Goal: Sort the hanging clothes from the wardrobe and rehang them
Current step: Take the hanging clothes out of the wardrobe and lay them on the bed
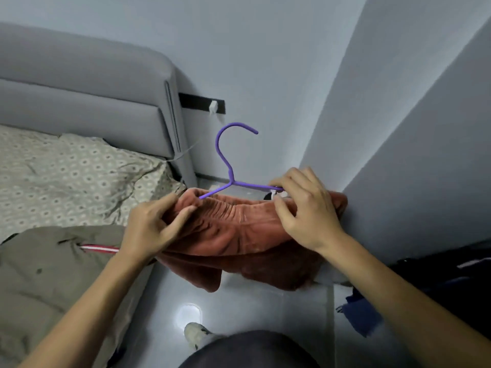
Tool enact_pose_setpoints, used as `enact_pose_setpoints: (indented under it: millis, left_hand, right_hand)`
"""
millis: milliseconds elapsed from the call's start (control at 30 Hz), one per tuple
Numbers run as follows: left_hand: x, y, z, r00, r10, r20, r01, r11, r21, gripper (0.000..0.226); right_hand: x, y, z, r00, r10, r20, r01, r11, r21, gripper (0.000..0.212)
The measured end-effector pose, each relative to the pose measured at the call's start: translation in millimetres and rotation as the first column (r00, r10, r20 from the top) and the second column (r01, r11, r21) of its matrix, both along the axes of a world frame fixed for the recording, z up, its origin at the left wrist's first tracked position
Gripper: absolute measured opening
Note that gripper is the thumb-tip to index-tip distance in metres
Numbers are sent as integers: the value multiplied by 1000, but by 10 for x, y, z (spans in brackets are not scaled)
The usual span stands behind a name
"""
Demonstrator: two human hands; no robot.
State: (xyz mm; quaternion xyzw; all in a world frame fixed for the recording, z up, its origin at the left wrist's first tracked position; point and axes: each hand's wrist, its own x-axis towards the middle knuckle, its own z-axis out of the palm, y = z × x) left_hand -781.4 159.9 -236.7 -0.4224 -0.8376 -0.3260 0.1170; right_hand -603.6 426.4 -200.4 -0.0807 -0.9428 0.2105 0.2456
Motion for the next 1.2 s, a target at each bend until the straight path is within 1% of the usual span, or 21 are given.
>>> enact_pose_setpoints:
  millis: [67, 133, 233, 333, 400, 533, 600, 633, 700, 767, 867, 1000, 1067, 1200]
  left_hand:
    - [-266, -393, -14, 998, 67, 5, -67, 998, -9, 42]
    - [-502, -792, -41, 990, 140, 4, -140, 990, -23, 43]
    - [-754, -1337, -30, 971, 238, -7, -238, 971, -31, 44]
    - [-917, -1860, 0, 937, 347, -33, -348, 937, -31, 44]
    - [-967, -2176, 12, 907, 418, -44, -420, 907, -33, 45]
    - [-945, -2649, -7, 834, 549, -60, -551, 834, -28, 45]
    - [-917, -2797, -36, 780, 622, -74, -625, 780, -29, 44]
    - [-898, -2851, -50, 752, 655, -74, -658, 752, -30, 45]
    - [-862, -2946, -66, 691, 719, -70, -723, 690, -39, 47]
    - [-810, -3030, -67, 616, 786, -52, -788, 614, -55, 49]
    - [-728, -3156, -86, 529, 848, -27, -847, 527, -63, 49]
    - [-595, -3267, -124, 412, 911, 6, -908, 411, -87, 54]
    - [-533, -3301, -125, 351, 936, 10, -932, 350, -92, 50]
    - [-458, -3511, -91, 240, 971, 3, -964, 239, -117, 49]
  right_hand:
    - [-418, -173, 48, 987, 158, 28, -152, 976, -154, 40]
    - [-841, -340, 66, 962, 271, 40, -249, 925, -287, 56]
    - [-1464, -663, 71, 927, 367, 75, -315, 872, -374, 74]
    - [-1999, -1028, 56, 872, 471, 134, -386, 830, -404, 87]
    - [-2350, -1218, 18, 823, 541, 173, -453, 809, -375, 84]
    - [-3080, -1531, -190, 697, 644, 316, -591, 765, -257, 49]
    - [-3383, -1724, -300, 668, 652, 359, -643, 748, -164, 35]
    - [-3511, -1823, -352, 658, 665, 354, -669, 732, -130, 30]
    - [-3746, -2041, -431, 625, 710, 323, -732, 678, -73, 32]
    - [-3939, -2282, -462, 574, 766, 288, -793, 608, -36, 35]
    - [-4156, -2609, -431, 477, 851, 221, -870, 493, -22, 30]
    - [-4354, -2975, -417, 352, 917, 189, -931, 363, -28, 24]
    - [-4420, -3164, -418, 321, 933, 160, -943, 330, -32, 25]
    - [-4540, -3604, -400, 289, 947, 143, -954, 298, -43, 29]
